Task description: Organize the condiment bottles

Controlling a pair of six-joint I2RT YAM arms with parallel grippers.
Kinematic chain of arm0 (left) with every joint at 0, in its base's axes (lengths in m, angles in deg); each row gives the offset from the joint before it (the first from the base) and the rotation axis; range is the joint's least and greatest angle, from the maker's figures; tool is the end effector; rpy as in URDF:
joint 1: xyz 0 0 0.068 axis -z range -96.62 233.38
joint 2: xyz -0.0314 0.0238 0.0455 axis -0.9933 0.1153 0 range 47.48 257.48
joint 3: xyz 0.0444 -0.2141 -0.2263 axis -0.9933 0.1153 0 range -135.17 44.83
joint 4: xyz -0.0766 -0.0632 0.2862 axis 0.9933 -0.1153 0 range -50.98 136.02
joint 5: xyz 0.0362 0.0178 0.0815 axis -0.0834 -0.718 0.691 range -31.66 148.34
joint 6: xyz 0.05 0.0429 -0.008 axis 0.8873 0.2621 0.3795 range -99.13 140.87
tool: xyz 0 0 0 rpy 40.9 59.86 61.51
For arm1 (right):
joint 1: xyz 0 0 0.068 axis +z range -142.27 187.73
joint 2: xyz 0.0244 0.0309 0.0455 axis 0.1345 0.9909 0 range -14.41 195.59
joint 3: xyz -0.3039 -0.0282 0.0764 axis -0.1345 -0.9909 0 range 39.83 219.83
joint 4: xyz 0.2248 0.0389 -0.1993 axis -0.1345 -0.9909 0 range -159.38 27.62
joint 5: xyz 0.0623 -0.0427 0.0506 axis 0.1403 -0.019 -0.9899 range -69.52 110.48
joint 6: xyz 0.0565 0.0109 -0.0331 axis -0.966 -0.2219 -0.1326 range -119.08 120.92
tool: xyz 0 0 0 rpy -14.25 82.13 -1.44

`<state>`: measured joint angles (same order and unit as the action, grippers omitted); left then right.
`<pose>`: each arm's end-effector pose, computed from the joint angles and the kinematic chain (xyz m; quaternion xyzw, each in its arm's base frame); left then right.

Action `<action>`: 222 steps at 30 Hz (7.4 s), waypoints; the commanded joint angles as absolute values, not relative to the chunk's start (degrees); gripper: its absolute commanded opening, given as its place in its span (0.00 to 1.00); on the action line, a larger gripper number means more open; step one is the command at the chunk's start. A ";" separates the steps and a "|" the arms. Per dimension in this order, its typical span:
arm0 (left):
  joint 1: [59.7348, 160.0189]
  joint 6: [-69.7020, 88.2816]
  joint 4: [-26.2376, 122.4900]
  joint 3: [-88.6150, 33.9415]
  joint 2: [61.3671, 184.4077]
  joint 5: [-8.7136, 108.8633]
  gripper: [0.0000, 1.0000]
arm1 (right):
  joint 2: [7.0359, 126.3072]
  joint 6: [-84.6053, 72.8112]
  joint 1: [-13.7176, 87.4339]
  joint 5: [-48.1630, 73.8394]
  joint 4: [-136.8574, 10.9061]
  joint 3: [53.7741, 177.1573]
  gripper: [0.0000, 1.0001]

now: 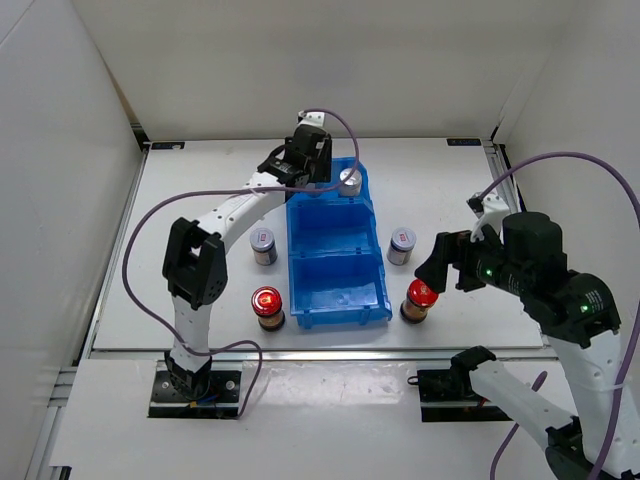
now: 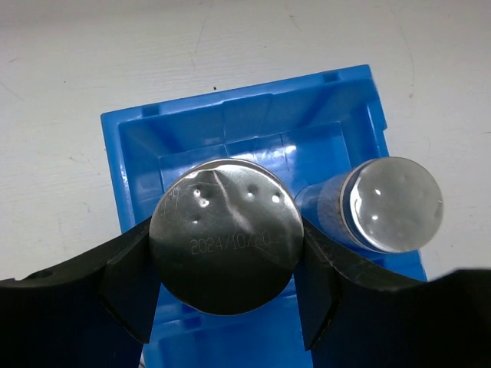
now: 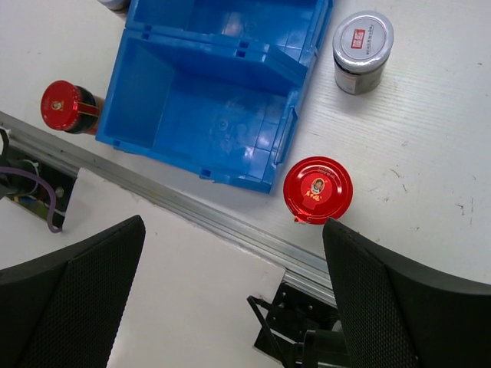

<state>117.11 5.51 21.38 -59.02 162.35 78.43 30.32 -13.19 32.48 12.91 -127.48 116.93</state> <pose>0.4629 -0.2872 0.3239 0.0612 0.8775 -0.0456 0.4735 0.1060 0.0564 0.4668 -0.1127 0.8691 0.2137 0.4317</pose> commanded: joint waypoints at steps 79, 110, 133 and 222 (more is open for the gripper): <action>116.07 12.34 29.41 -11.86 118.05 96.75 1.00 | 90.52 -23.17 44.02 27.86 -108.96 134.75 0.00; 112.29 -2.07 15.79 -16.95 128.25 77.40 1.00 | 67.70 -26.42 45.17 31.39 -111.34 128.88 1.00; 107.28 0.92 15.00 -23.18 132.22 76.78 0.28 | 49.05 -23.52 45.17 27.60 -110.28 114.11 1.00; 120.30 9.00 15.34 -6.15 96.52 102.20 1.00 | 48.88 -43.56 47.80 42.17 -125.74 99.21 0.18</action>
